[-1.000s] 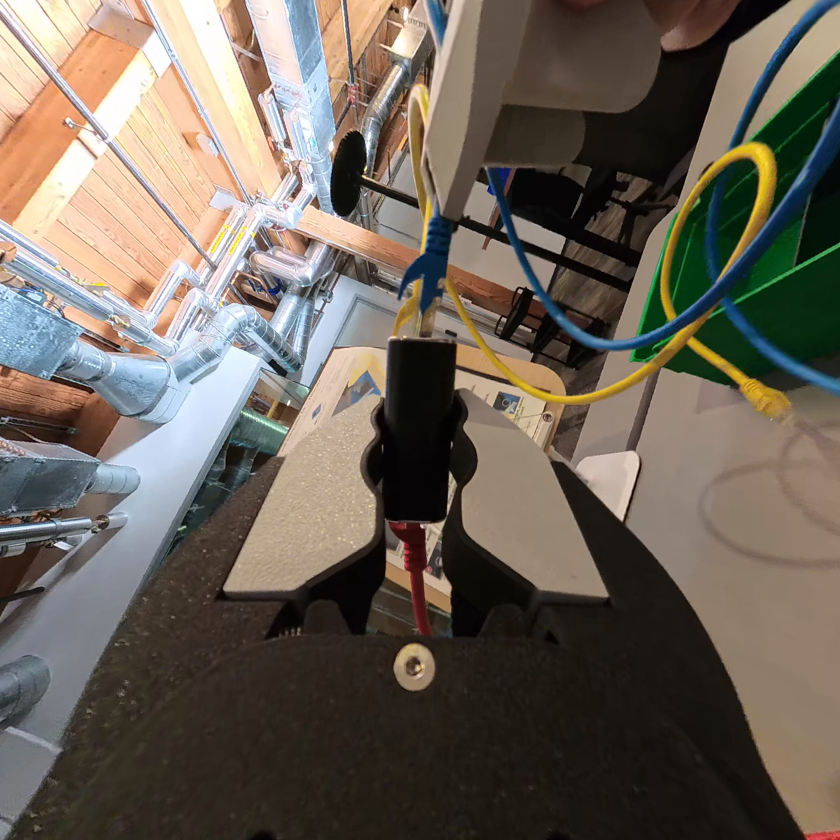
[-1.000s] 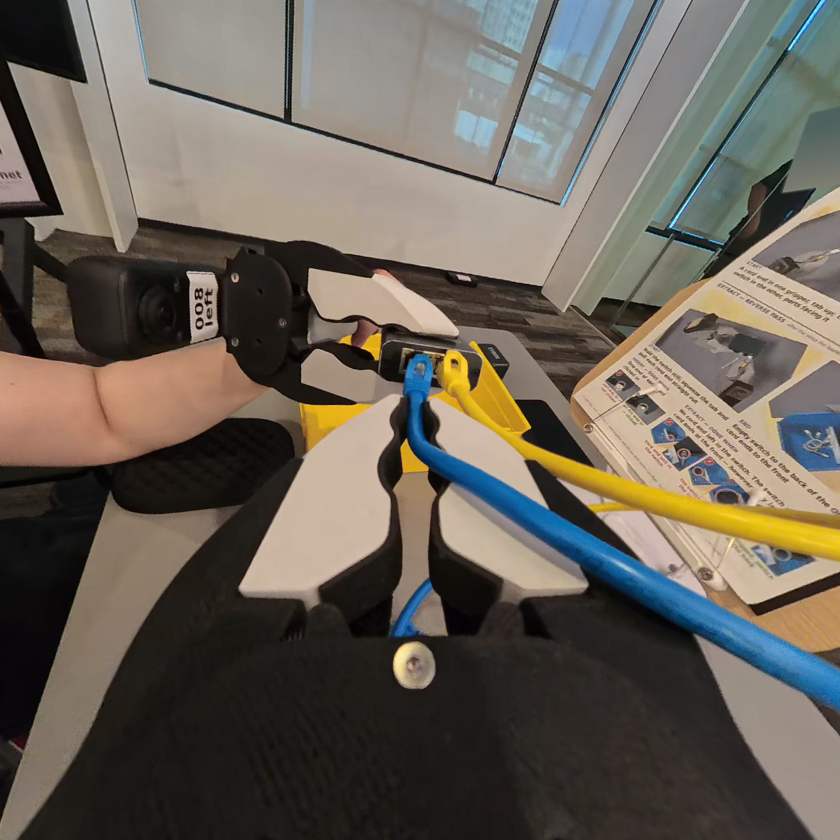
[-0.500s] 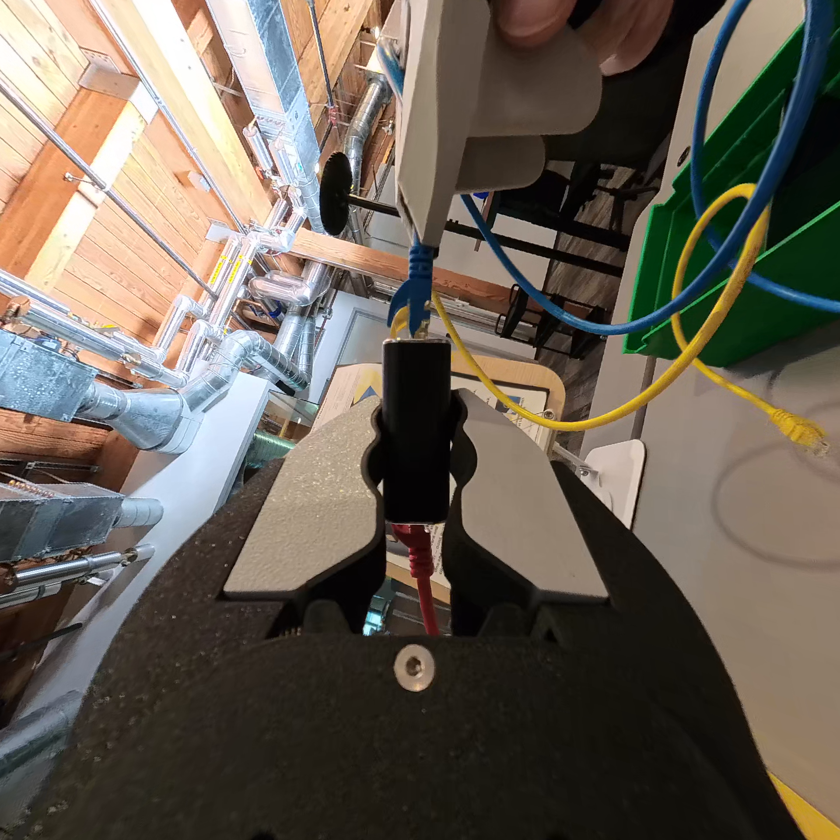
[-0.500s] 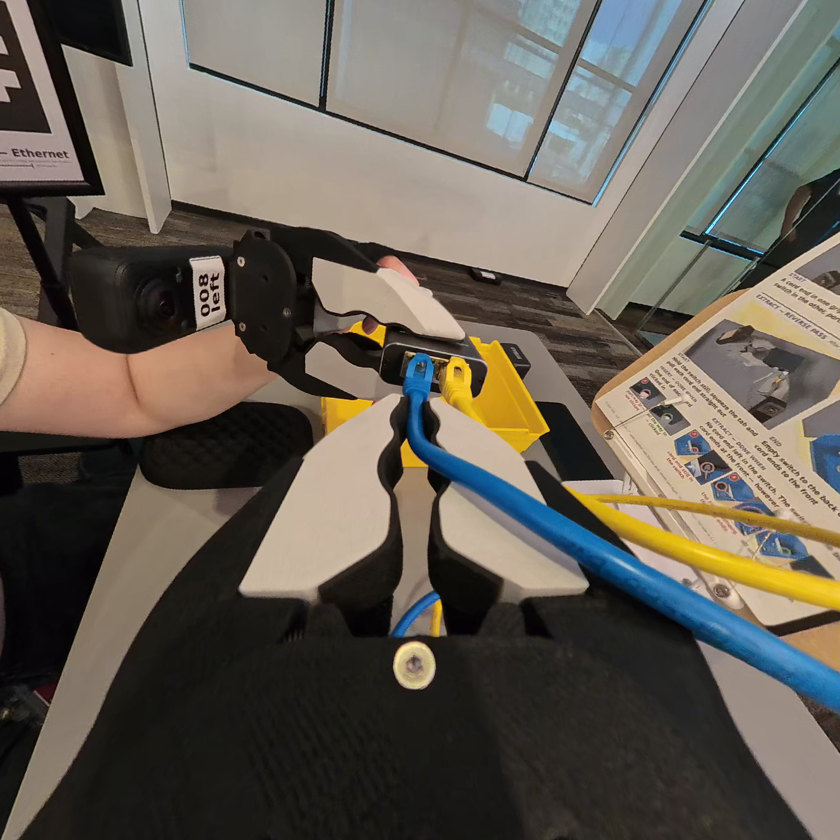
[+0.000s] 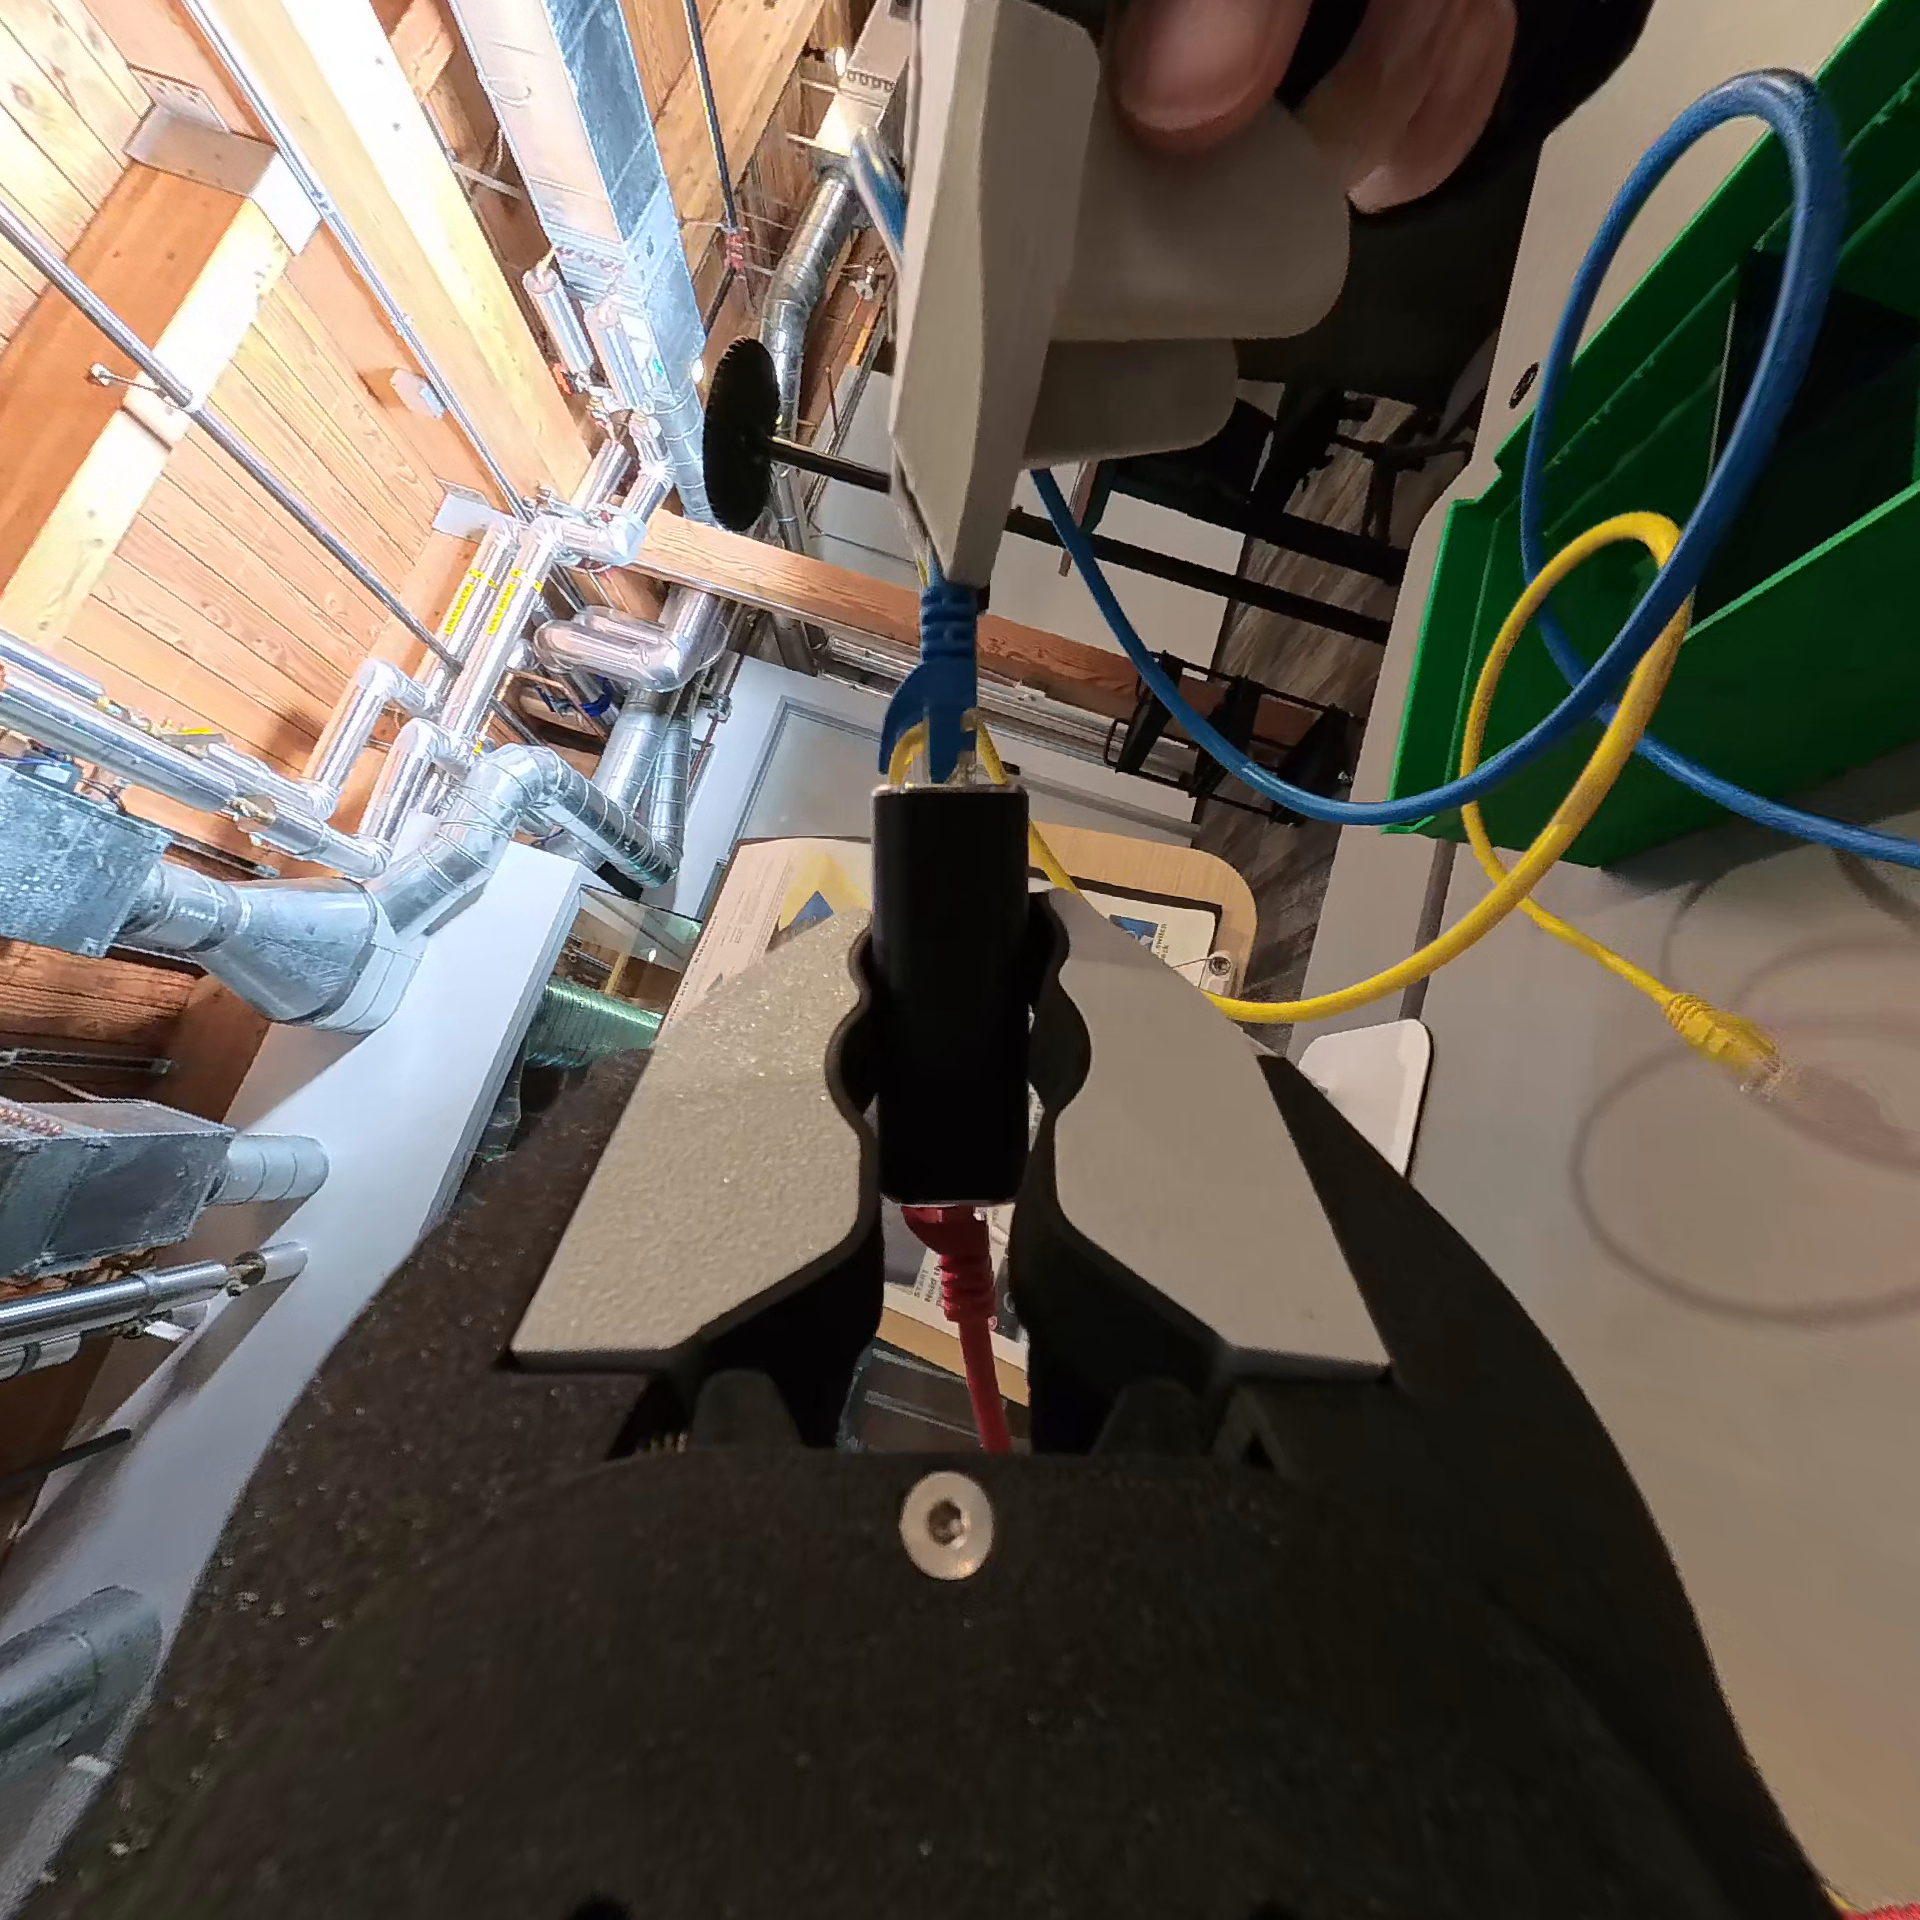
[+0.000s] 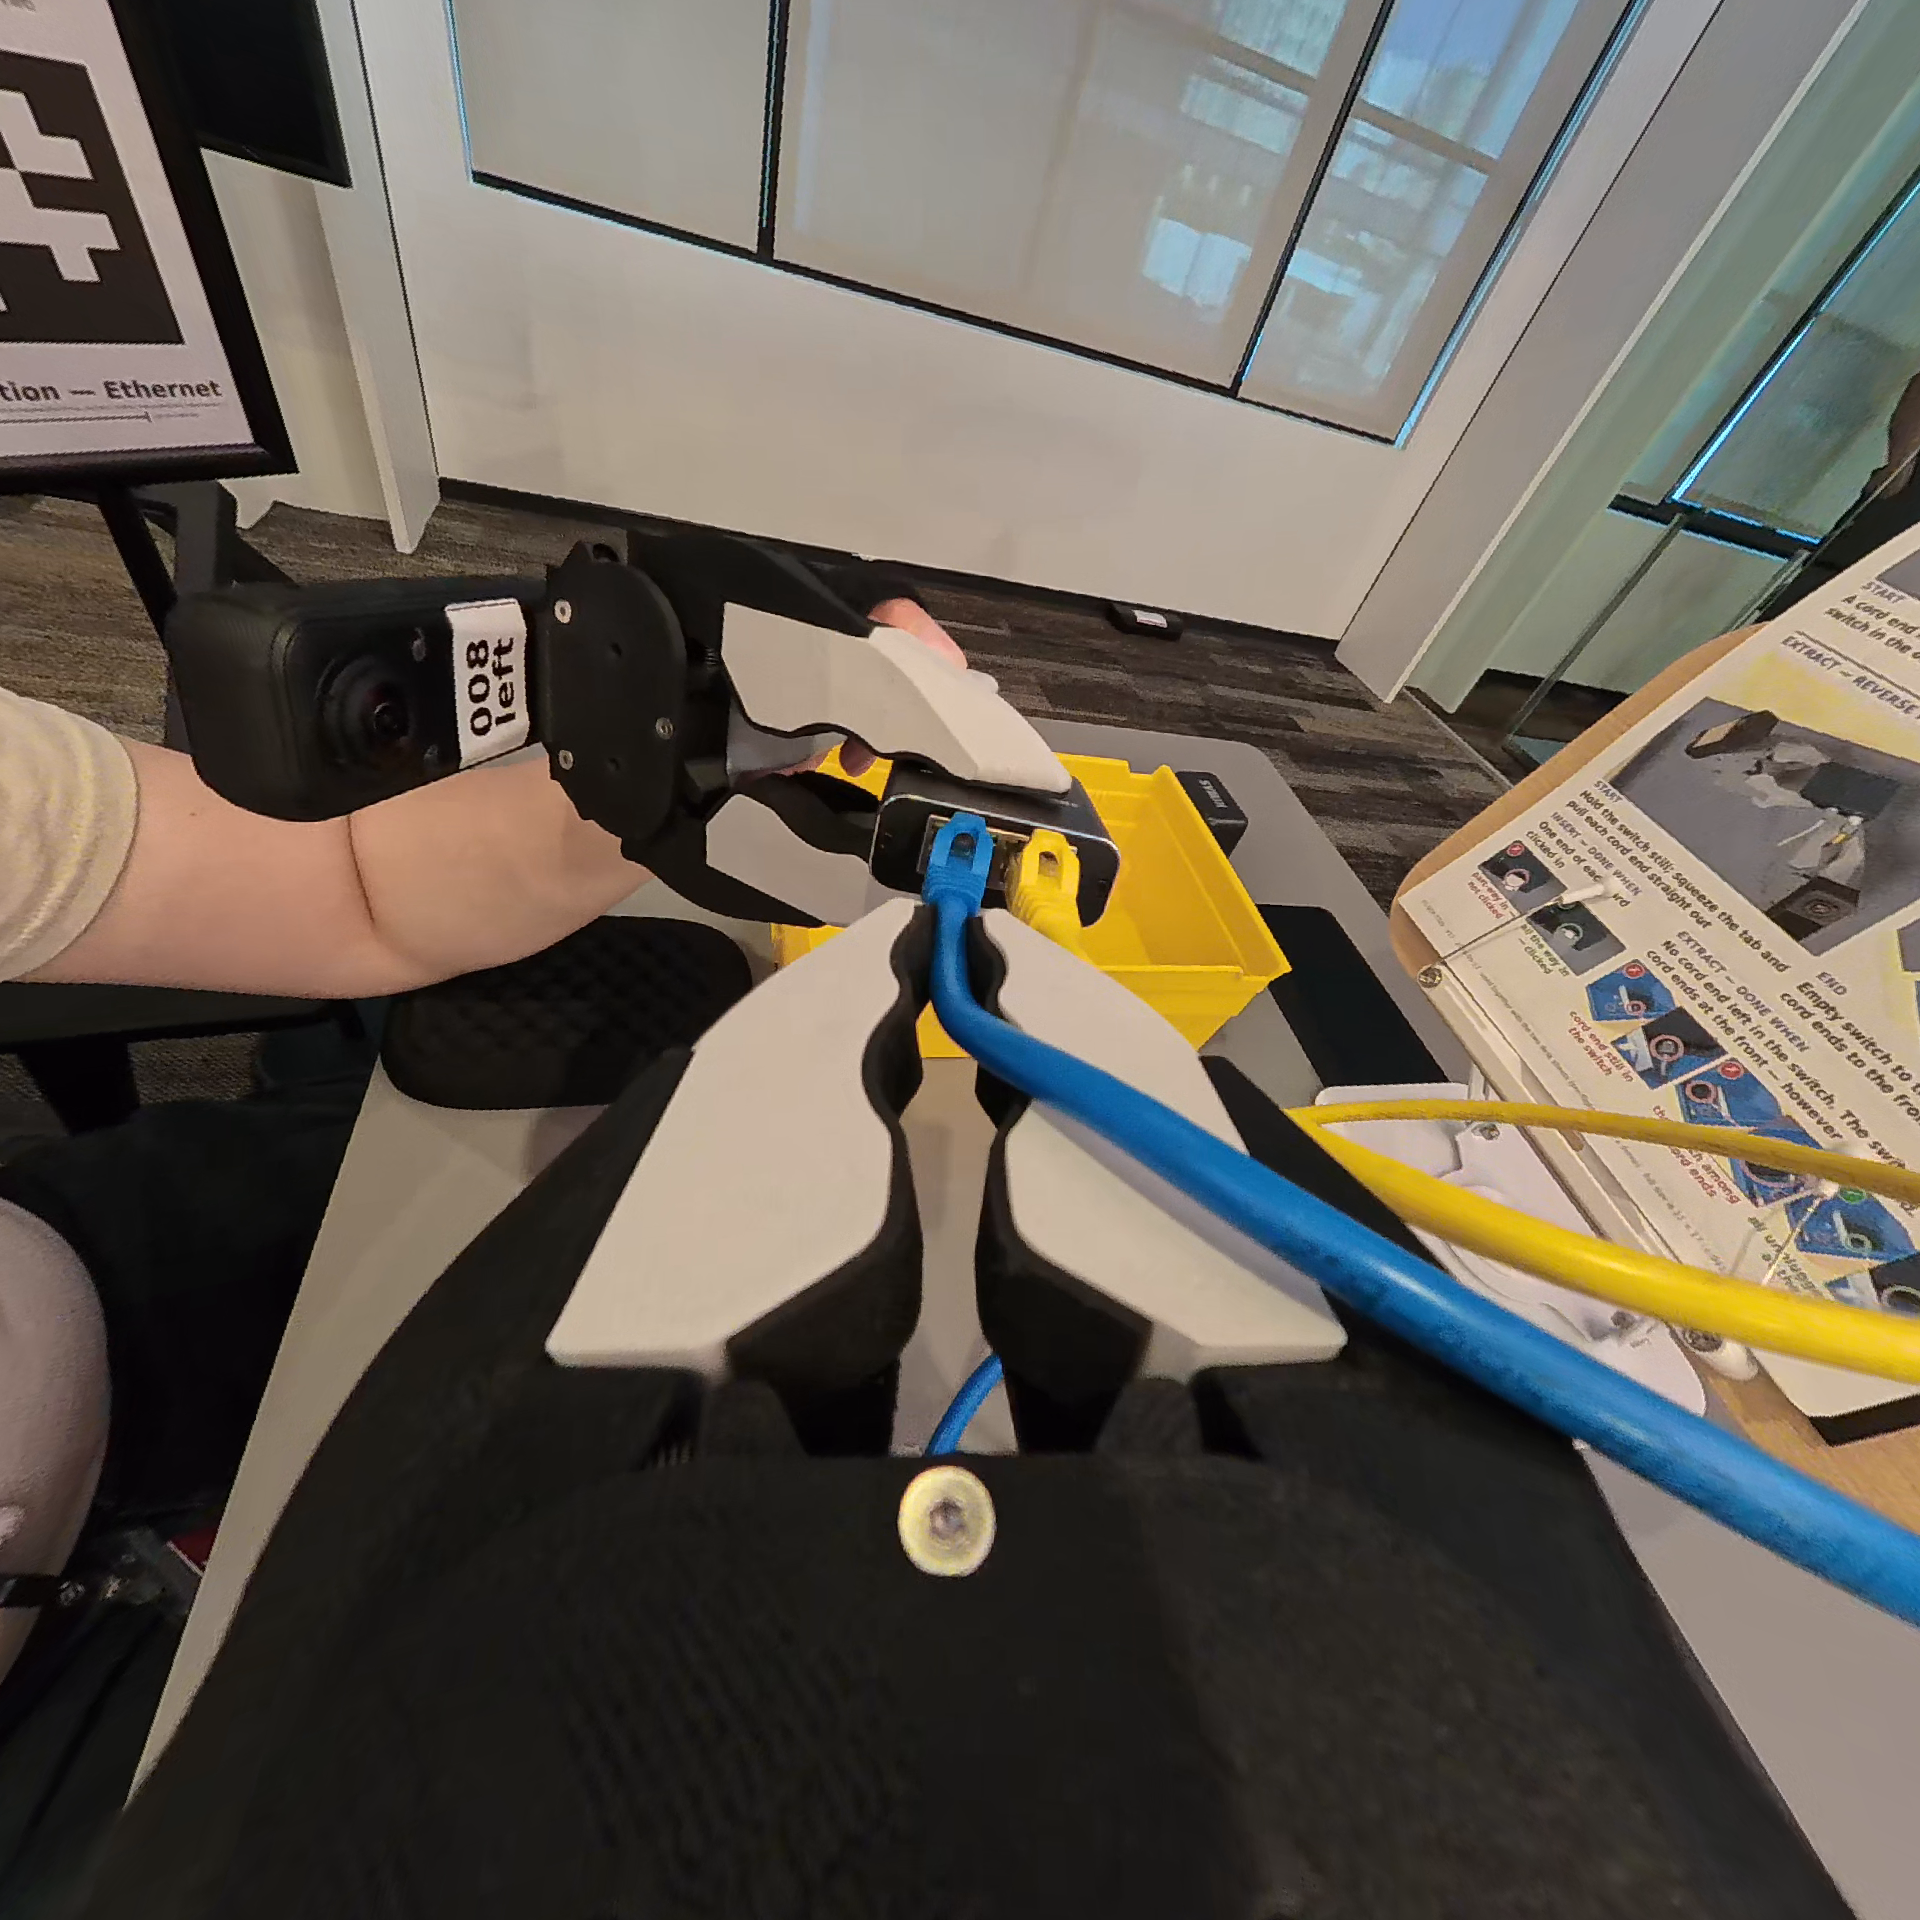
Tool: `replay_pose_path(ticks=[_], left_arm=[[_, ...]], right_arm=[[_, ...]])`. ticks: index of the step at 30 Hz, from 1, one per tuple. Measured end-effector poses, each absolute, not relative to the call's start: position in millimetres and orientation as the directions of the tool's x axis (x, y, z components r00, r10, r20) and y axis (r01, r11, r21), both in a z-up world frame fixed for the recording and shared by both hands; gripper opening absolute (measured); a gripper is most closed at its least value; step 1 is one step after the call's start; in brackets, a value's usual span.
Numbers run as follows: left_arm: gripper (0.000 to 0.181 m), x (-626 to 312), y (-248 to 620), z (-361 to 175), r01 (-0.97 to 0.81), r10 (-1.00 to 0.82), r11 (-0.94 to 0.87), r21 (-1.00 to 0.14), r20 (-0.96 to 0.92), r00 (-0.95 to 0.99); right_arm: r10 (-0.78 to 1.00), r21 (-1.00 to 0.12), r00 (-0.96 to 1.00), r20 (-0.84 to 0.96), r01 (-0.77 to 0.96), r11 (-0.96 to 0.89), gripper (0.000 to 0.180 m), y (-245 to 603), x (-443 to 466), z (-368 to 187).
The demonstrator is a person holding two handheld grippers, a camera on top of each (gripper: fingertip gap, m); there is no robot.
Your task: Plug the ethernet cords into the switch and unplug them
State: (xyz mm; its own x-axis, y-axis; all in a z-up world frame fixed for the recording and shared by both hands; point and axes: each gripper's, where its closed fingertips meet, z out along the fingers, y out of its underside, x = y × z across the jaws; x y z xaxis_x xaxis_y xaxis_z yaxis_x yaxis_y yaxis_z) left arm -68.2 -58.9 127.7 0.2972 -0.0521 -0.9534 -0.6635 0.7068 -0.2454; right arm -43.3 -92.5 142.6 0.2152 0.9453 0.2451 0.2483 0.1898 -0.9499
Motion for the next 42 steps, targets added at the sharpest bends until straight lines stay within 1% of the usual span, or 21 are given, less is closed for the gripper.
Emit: replay_pose_path(ticks=[4, 8, 11, 19, 21, 25, 30, 33, 37, 42], left_arm=[[0.023, -70, -54, 125, -0.686, -0.048, 0.686, -0.241, -0.956, 0.288], [0.023, -69, -51, 123, -0.685, -0.072, 0.679, -0.265, -0.952, 0.298], [0.023, -68, -51, 126, -0.682, -0.079, 0.671, -0.291, -0.943, 0.324], [0.023, -67, -41, 127, -0.737, -0.058, 0.598, -0.316, -0.934, 0.353], [0.023, -67, -39, 127, -0.736, -0.061, 0.589, -0.333, -0.927, 0.37], [0.023, -69, -33, 123, -0.756, -0.064, 0.562, -0.335, -0.929, 0.364], [0.024, -72, -27, 125, -0.762, -0.053, 0.552, -0.339, -0.926, 0.374], [0.024, -75, -26, 129, -0.793, 0.013, 0.55, -0.263, -0.946, 0.324], [0.025, -76, -30, 132, -0.813, 0.102, 0.549, -0.194, -0.95, 0.296], [0.028, -78, -40, 144, -0.795, 0.19, 0.585, -0.16, -0.926, 0.326]], right_arm=[[0.946, -0.947, 0.21, 0.248, 0.261, 0.19, 0.006, -91, -46, 139], [0.937, -0.938, 0.217, 0.273, 0.279, 0.208, 0.006, -92, -49, 138], [0.942, -0.948, 0.219, 0.254, 0.249, 0.198, 0.007, -91, -48, 141], [0.898, -0.93, 0.305, 0.316, 0.285, 0.231, 0.006, -83, -47, 143], [0.891, -0.93, 0.318, 0.325, 0.281, 0.238, 0.006, -82, -49, 144], [0.882, -0.926, 0.337, 0.328, 0.301, 0.23, 0.006, -77, -51, 140], [0.876, -0.928, 0.348, 0.334, 0.282, 0.242, 0.007, -72, -53, 141], [0.881, -0.931, 0.342, 0.328, 0.273, 0.241, 0.007, -69, -52, 141], [0.89, -0.937, 0.332, 0.313, 0.263, 0.232, 0.006, -72, -51, 142], [0.908, -0.956, 0.315, 0.276, 0.189, 0.225, 0.006, -77, -49, 152]])
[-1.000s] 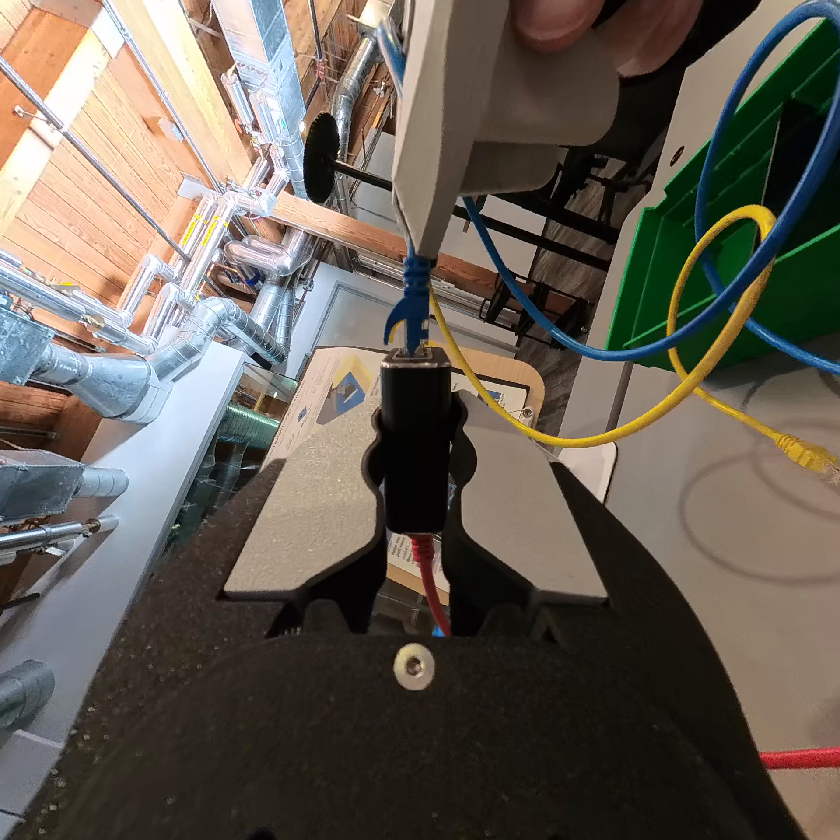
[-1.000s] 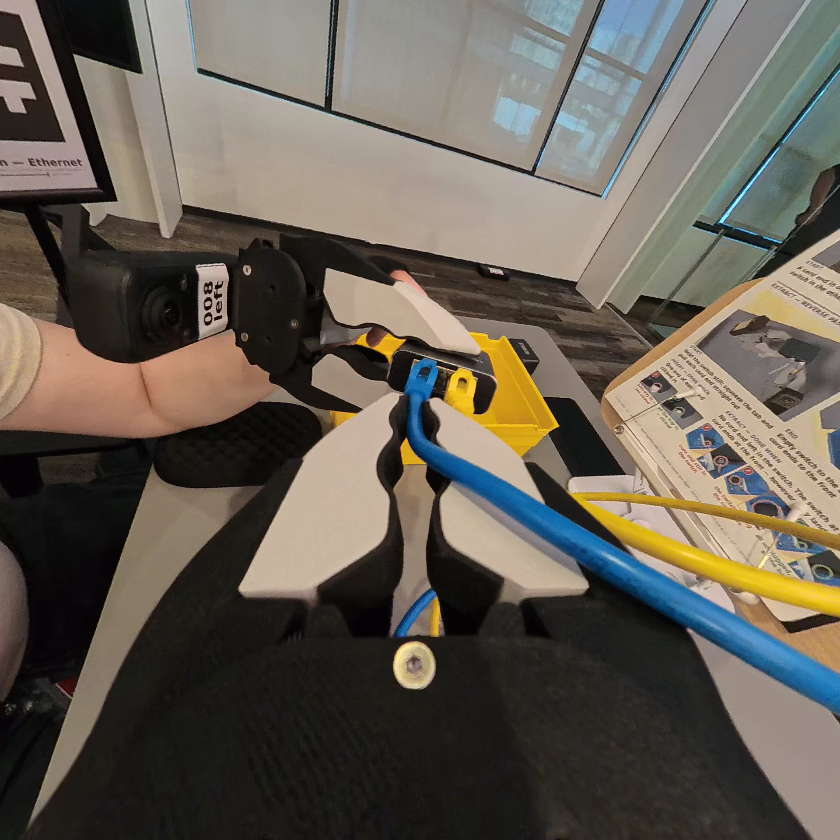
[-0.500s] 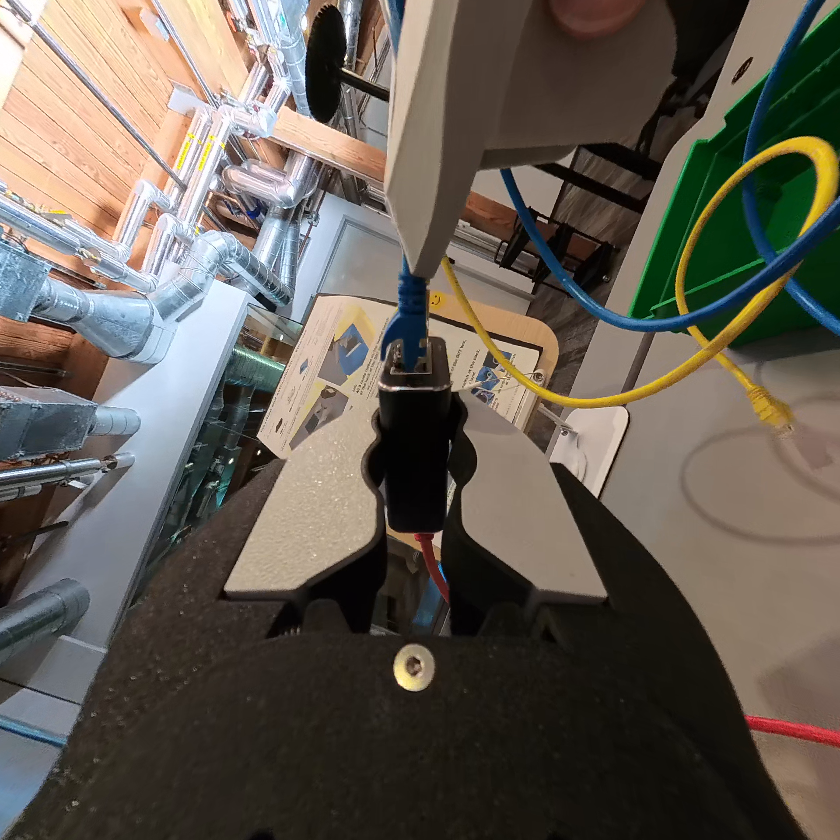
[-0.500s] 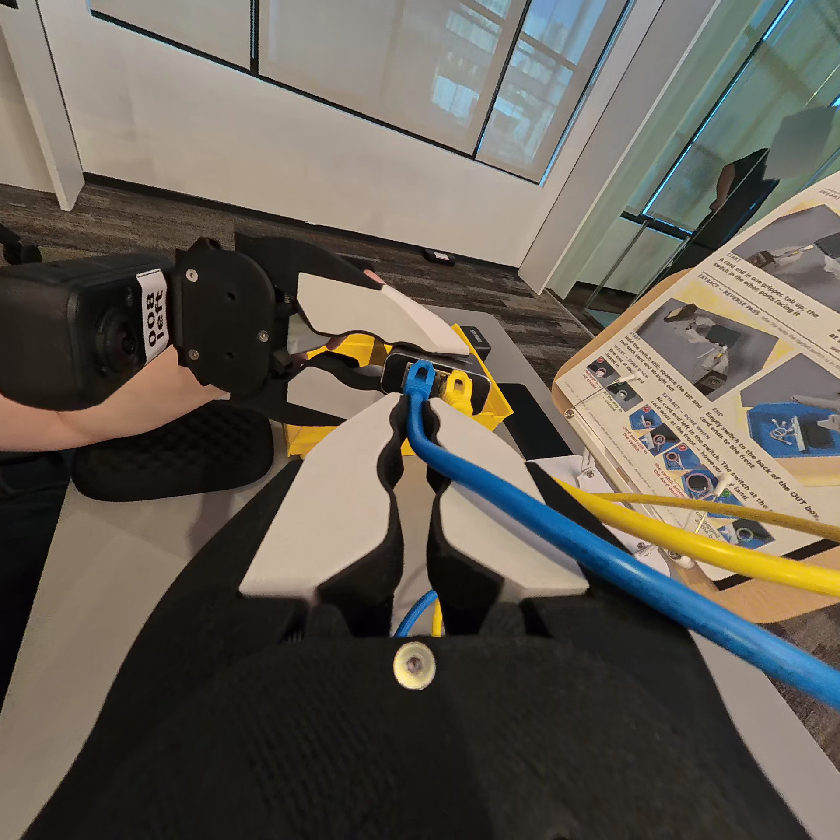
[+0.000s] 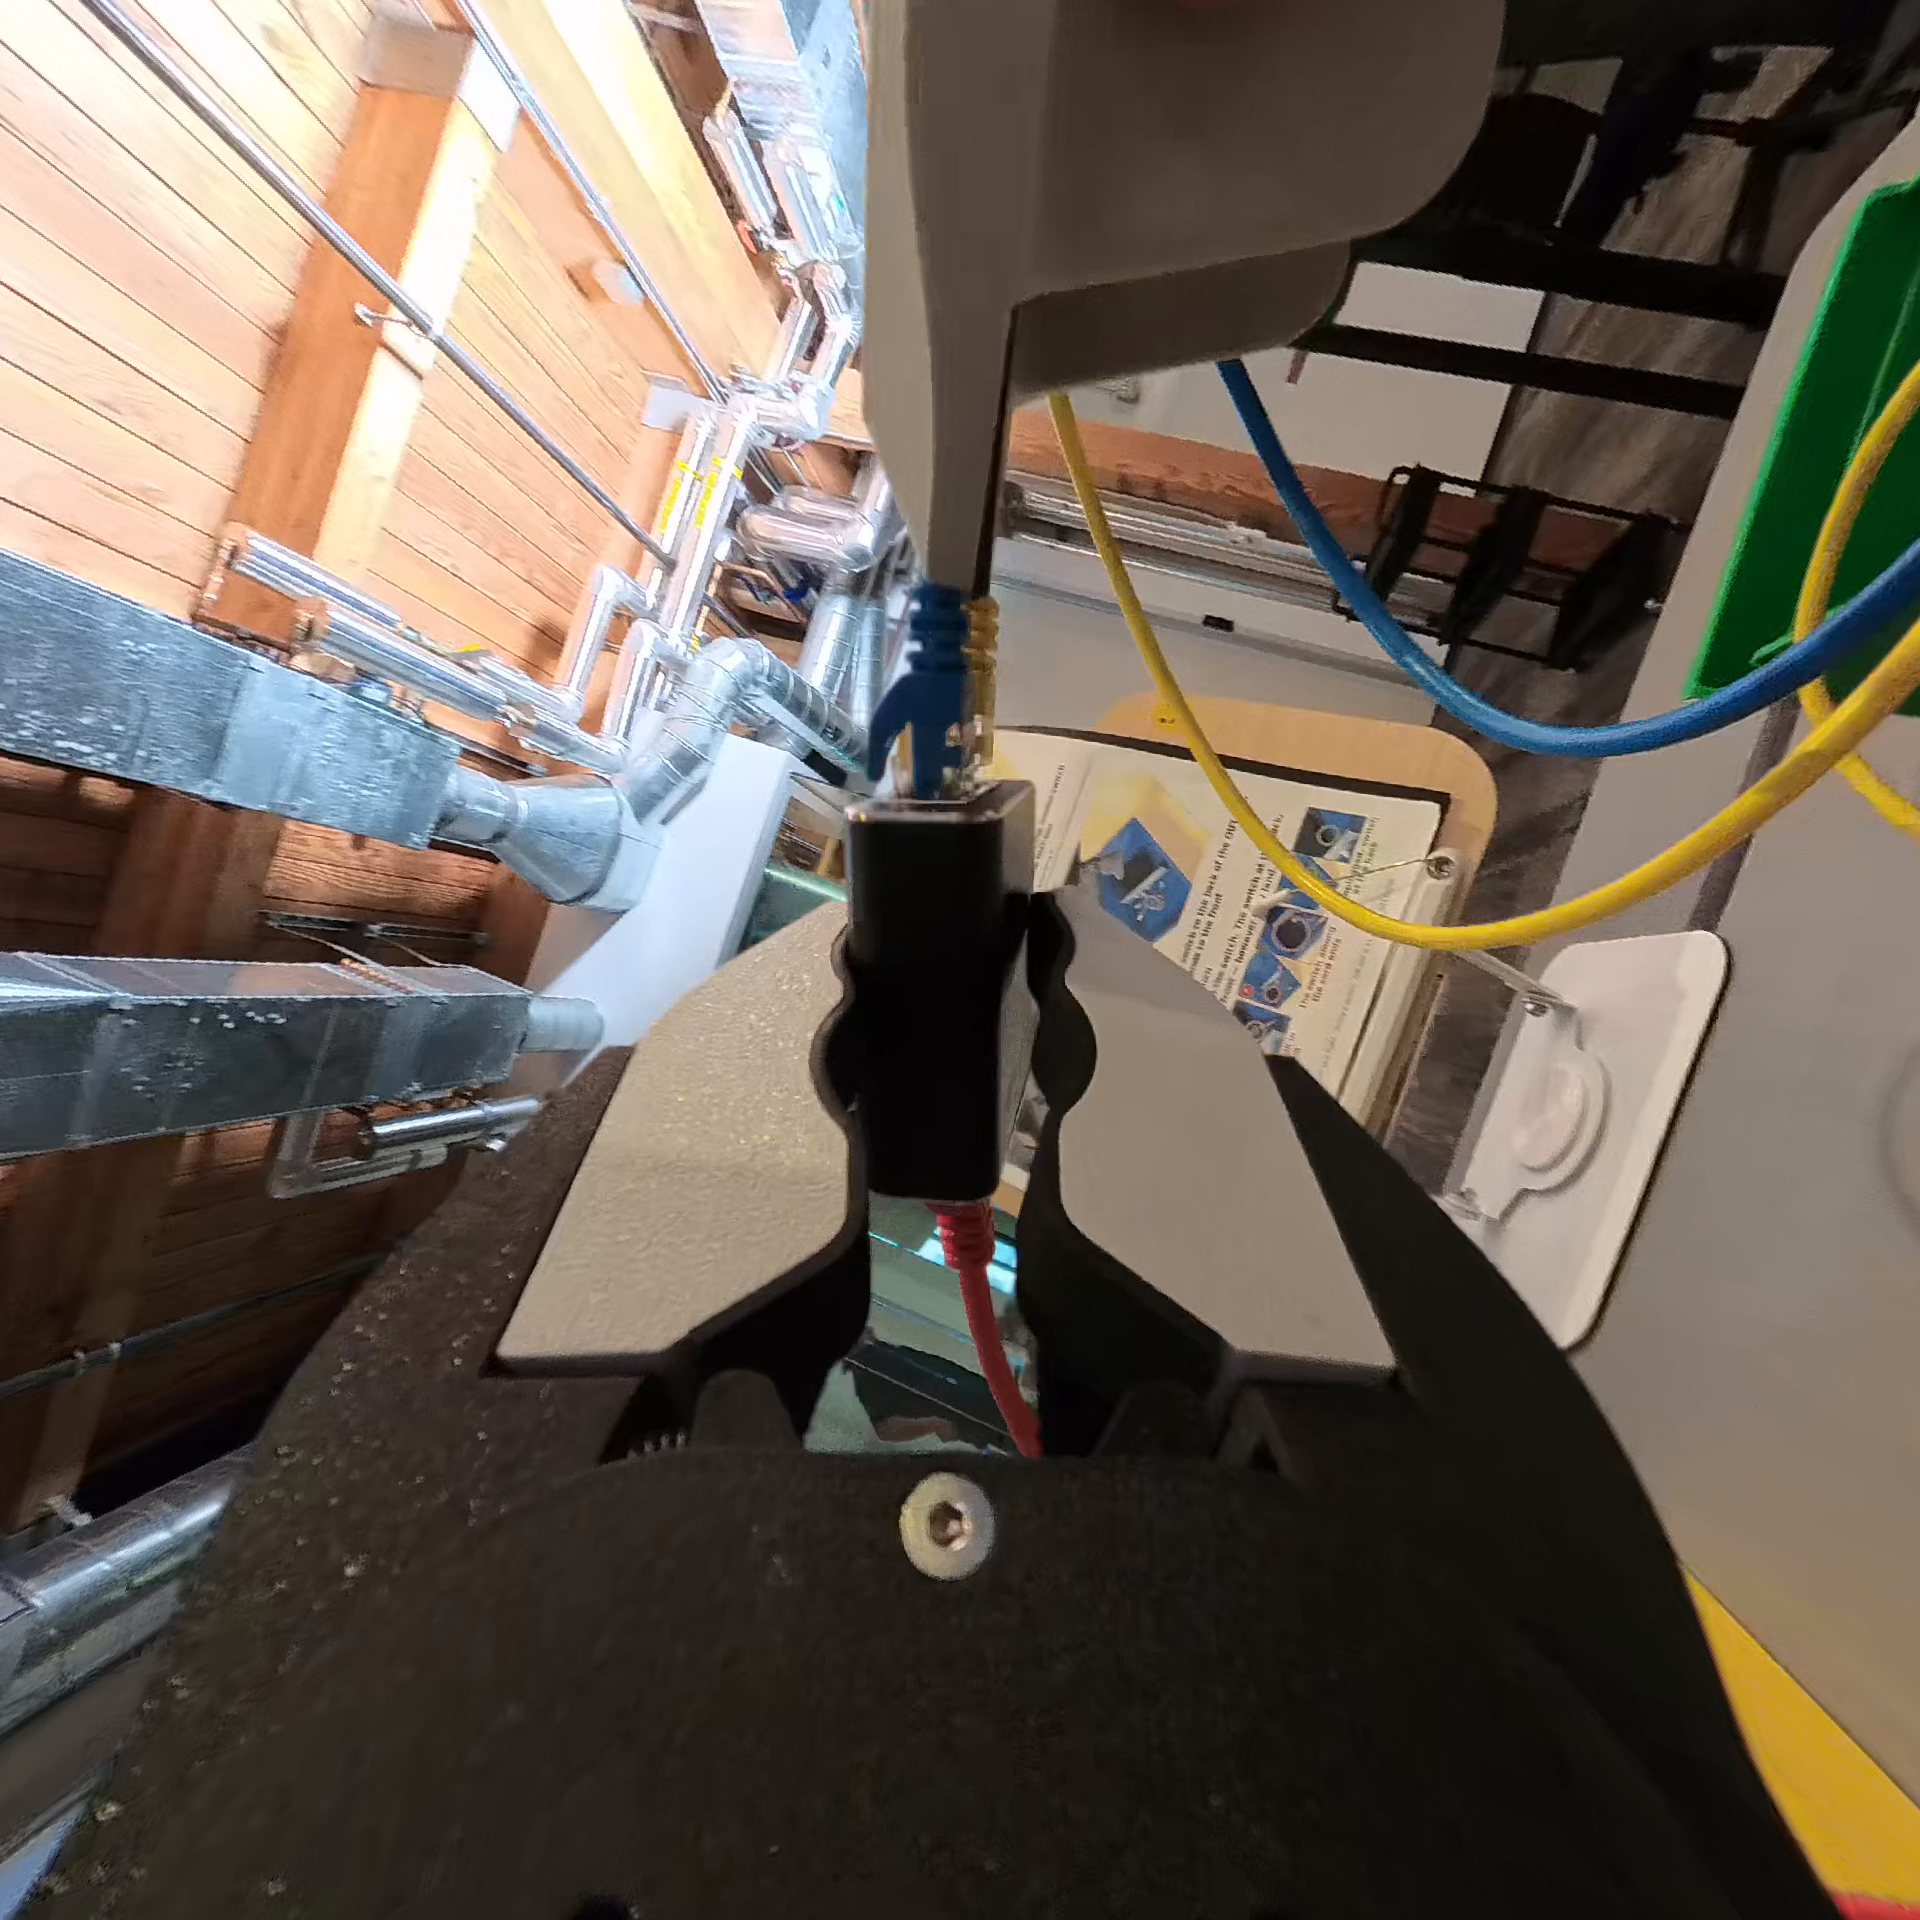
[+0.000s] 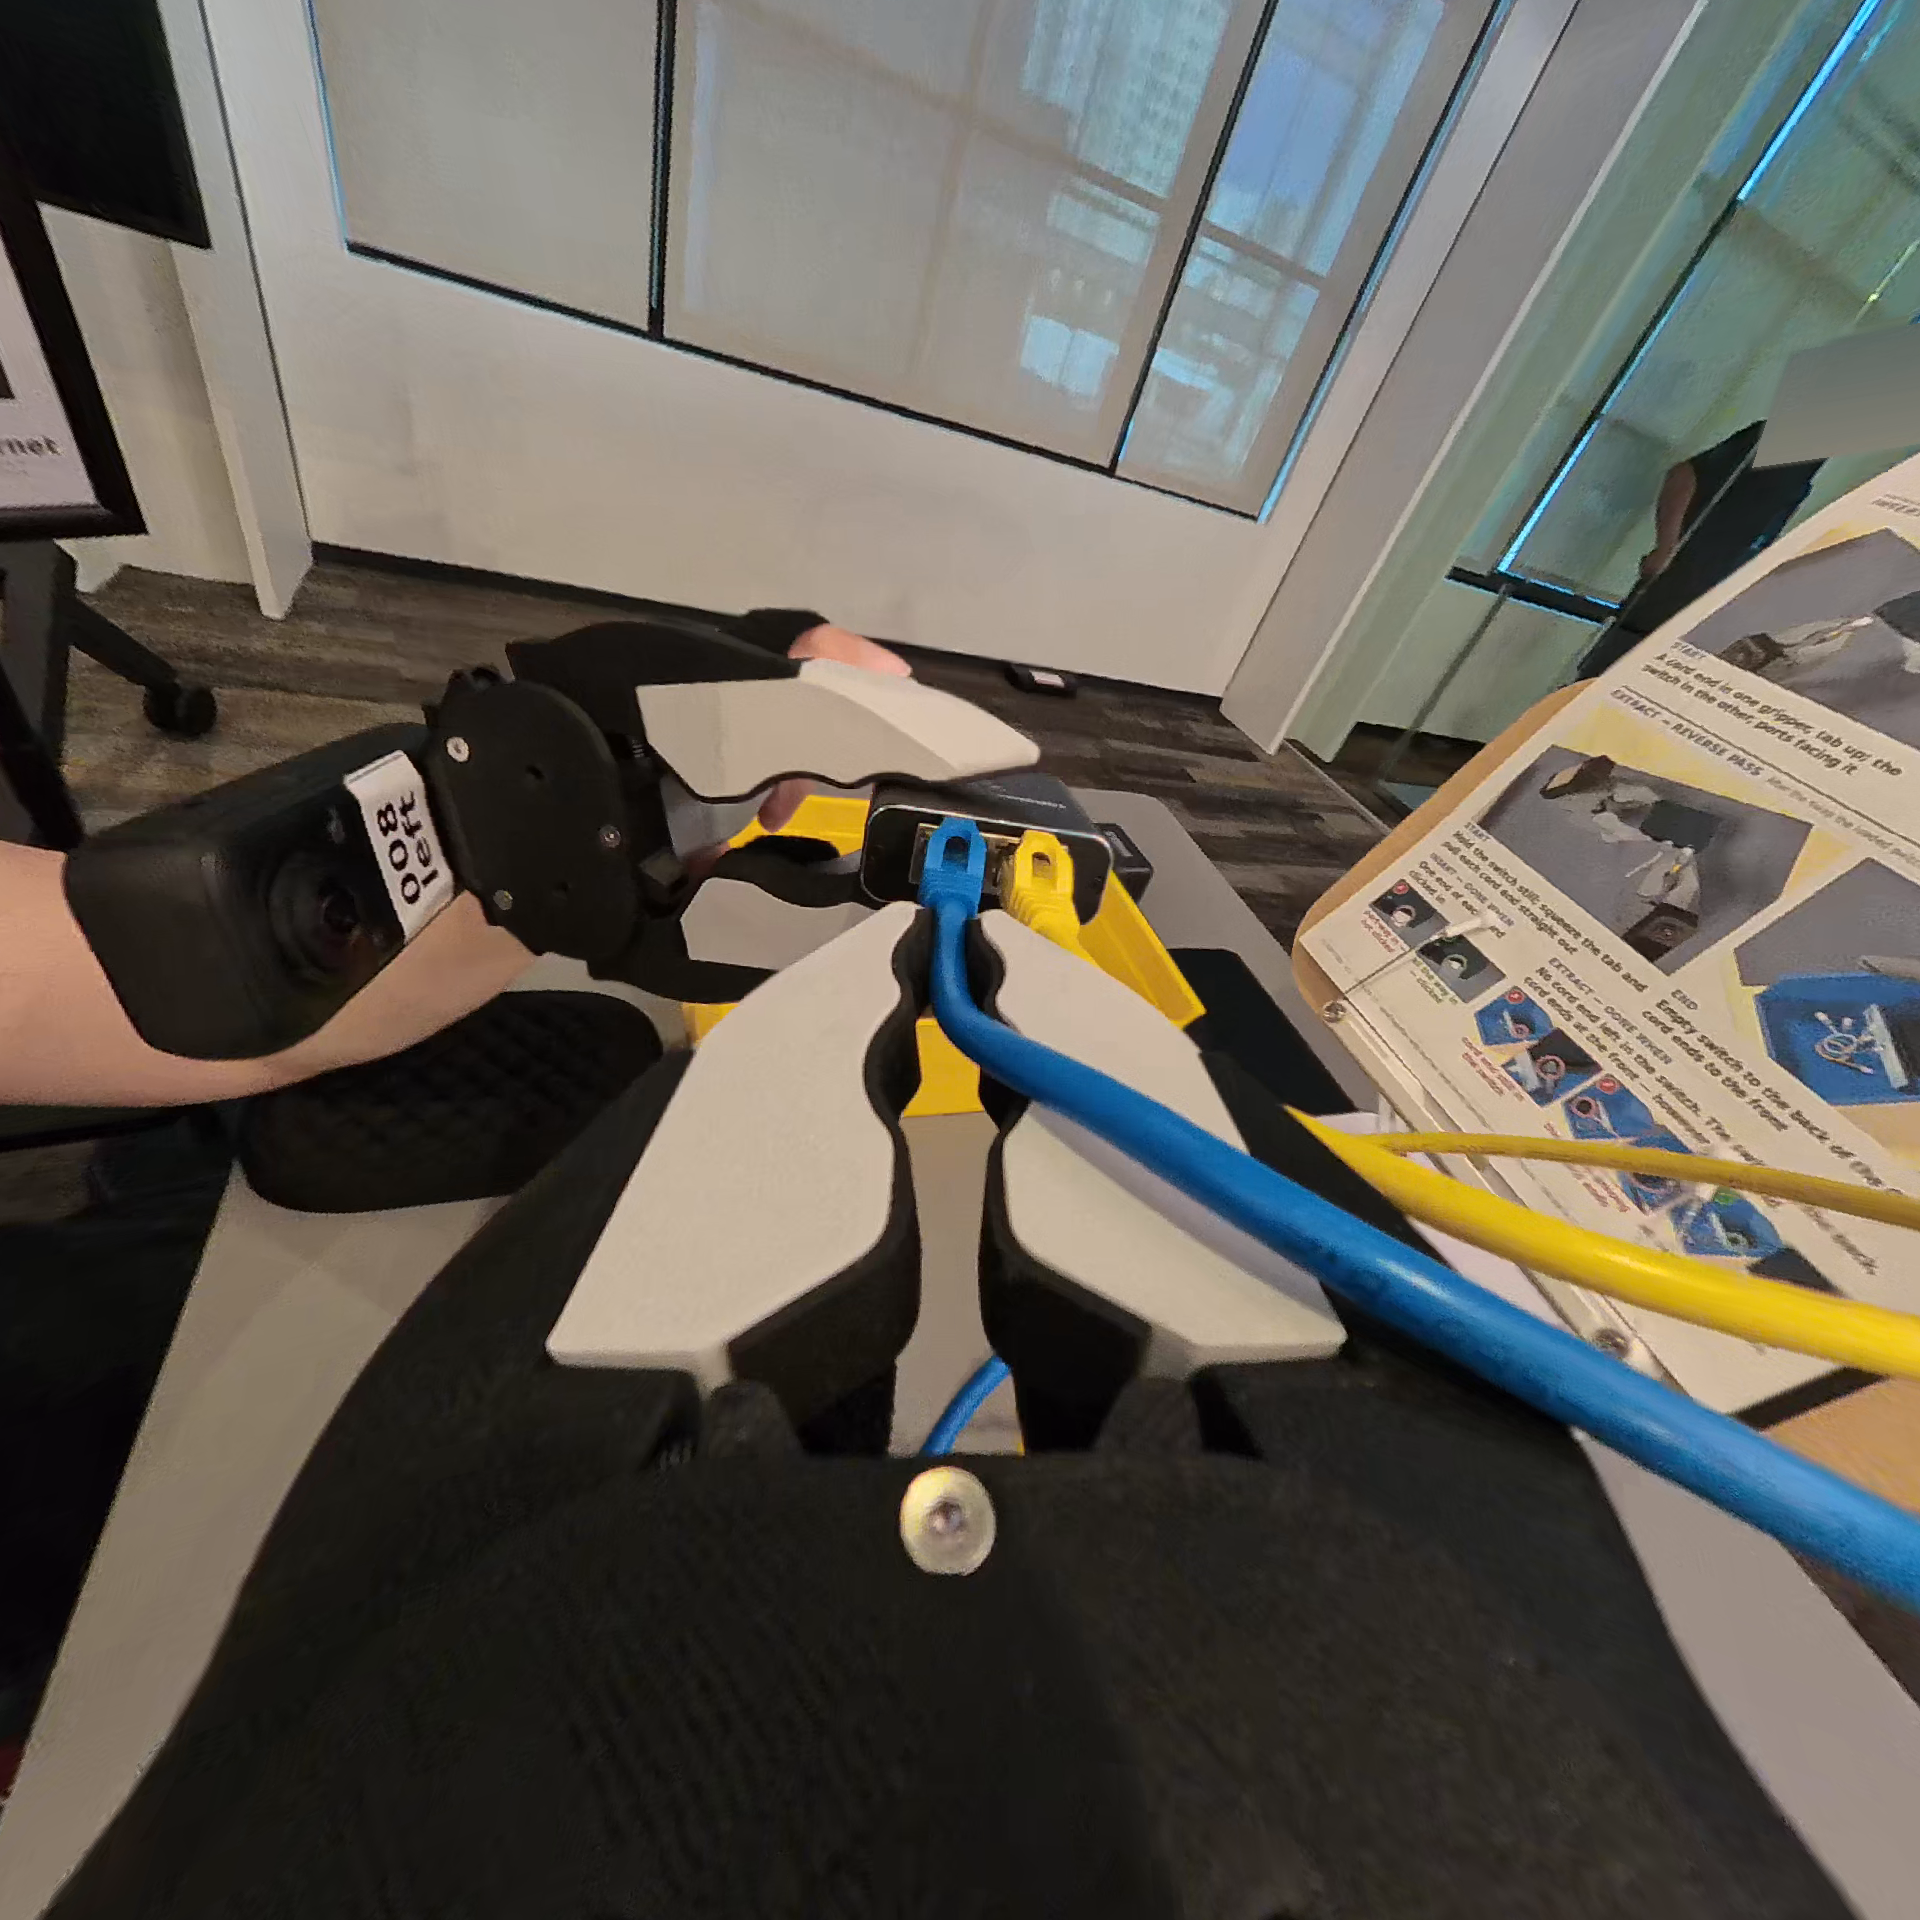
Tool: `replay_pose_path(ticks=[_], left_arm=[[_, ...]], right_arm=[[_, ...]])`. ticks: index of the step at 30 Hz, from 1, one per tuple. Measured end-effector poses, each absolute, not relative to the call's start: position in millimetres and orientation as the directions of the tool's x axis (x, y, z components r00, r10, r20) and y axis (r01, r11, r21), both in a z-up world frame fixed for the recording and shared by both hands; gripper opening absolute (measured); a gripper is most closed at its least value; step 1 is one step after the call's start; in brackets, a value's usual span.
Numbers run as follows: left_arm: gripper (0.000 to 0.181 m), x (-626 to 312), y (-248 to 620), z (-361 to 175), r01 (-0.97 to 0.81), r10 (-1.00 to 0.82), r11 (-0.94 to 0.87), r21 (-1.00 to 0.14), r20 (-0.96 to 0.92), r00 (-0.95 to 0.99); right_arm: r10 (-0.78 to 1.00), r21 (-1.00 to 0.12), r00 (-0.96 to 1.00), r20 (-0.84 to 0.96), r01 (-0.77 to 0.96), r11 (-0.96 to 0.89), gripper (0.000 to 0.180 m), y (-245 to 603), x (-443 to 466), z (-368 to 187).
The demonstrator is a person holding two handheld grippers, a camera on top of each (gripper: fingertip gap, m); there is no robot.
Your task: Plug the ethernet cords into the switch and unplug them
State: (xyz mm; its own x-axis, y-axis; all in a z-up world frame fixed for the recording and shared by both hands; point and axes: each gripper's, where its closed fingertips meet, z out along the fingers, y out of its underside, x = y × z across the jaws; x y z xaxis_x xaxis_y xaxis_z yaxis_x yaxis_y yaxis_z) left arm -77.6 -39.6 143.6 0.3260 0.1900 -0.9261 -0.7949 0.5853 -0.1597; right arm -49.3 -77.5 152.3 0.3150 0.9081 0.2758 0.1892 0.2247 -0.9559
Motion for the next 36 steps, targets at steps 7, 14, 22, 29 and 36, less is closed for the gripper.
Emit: replay_pose_path(ticks=[7, 14, 22, 29, 36], left_arm=[[0.038, -82, -43, 152, -0.796, 0.151, 0.556, -0.239, -0.913, 0.379], [0.03, -85, -40, 146, -0.806, 0.079, 0.52, -0.284, -0.923, 0.376], [0.024, -81, -32, 136, -0.842, 0.047, 0.455, -0.291, -0.936, 0.349], [0.024, -85, -26, 133, -0.853, 0.055, 0.434, -0.291, -0.936, 0.347], [0.025, -92, -8, 118, -0.824, -0.137, 0.387, -0.414, -0.909, 0.393]], right_arm=[[0.942, -0.98, 0.276, 0.191, 0.105, 0.169, 0.006, -76, -44, 158], [0.941, -0.971, 0.249, 0.228, 0.127, 0.201, 0.006, -76, -42, 155], [0.928, -0.96, 0.275, 0.252, 0.194, 0.203, 0.006, -72, -41, 146], [0.927, -0.96, 0.28, 0.248, 0.203, 0.195, 0.006, -68, -45, 142], [0.91, -0.938, 0.309, 0.277, 0.294, 0.185, 0.018, -58, -50, 129]])
